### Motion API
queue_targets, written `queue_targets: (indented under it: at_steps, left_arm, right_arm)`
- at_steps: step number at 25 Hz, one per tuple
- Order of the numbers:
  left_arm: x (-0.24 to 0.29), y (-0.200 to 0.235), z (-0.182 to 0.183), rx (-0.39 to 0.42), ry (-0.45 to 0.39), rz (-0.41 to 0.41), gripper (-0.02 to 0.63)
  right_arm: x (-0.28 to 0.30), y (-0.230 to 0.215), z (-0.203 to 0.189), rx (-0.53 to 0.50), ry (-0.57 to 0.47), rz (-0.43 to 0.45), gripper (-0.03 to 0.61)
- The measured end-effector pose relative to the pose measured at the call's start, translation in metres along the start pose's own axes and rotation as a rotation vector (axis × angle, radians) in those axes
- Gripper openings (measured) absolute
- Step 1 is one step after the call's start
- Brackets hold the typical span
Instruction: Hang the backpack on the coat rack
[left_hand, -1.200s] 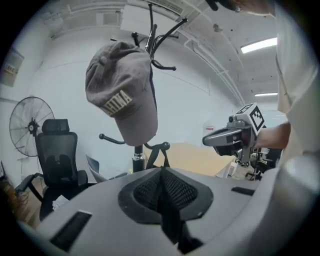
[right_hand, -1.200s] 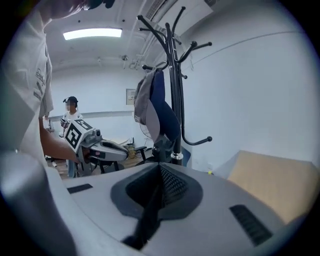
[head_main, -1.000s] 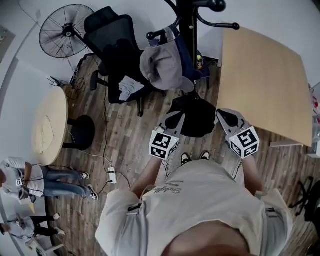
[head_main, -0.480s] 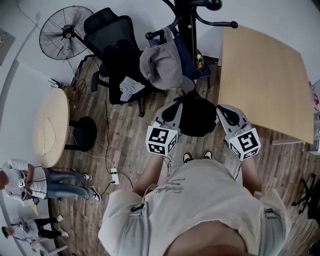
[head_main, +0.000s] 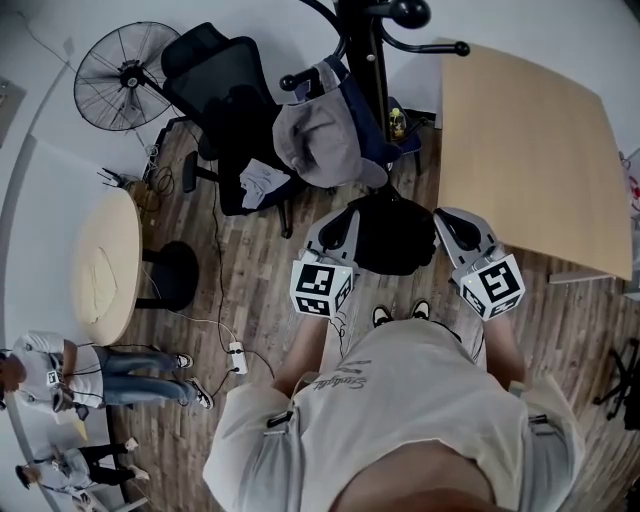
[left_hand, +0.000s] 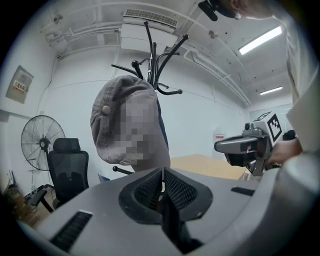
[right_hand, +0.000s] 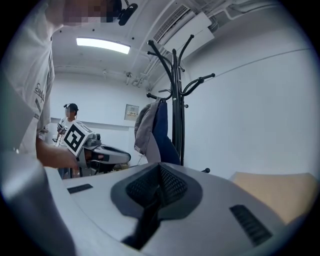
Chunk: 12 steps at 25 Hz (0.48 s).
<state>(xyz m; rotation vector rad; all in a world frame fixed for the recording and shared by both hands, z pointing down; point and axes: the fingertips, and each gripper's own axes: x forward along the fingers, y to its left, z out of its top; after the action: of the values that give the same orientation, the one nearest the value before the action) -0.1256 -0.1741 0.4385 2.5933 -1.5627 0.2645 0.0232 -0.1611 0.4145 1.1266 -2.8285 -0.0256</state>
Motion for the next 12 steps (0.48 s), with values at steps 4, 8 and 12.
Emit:
queue_targets:
  at_steps: [4,8,12]
  left_arm:
    - [-0.003,0.001,-0.01,0.004,0.023,-0.001,0.025]
    - [-0.005,-0.002,-0.008,0.009,0.023,-0.008,0.025]
    - [-0.005,-0.001,-0.007,0.012,0.025,-0.009,0.025]
  right_arm:
    - [0.005,0.001,-0.012,0.007,0.021,0.01,-0.006]
    - [0.005,-0.004,-0.016,0.032,0.027,0.009,-0.006]
    - [0.005,-0.005,-0.005,0.013,-0.022,0.0,-0.006]
